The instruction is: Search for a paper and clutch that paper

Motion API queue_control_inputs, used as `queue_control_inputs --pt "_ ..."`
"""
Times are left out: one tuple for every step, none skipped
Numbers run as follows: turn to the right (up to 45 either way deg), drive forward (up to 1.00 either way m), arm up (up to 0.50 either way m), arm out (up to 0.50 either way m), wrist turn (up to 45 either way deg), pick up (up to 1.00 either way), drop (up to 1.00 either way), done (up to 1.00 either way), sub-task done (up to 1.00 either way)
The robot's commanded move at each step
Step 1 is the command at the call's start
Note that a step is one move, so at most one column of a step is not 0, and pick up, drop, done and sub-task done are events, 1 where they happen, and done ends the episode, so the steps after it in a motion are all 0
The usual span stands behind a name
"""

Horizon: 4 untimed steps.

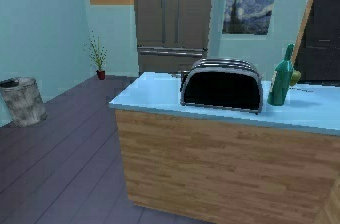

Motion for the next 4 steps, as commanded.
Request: queue_control_inputs --pt "0.0 0.00 0.50 0.00 0.0 0.00 0.00 0.00 0.00" --pt "0.0 0.00 0.38 0.00 0.0 0.00 0.00 0.00 0.00" --pt "0.0 0.00 0.00 0.40 0.0 0.00 0.00 0.00 0.00" --pt "0.0 0.00 0.00 0.00 45.0 0.00 0.00 0.00 0.00"
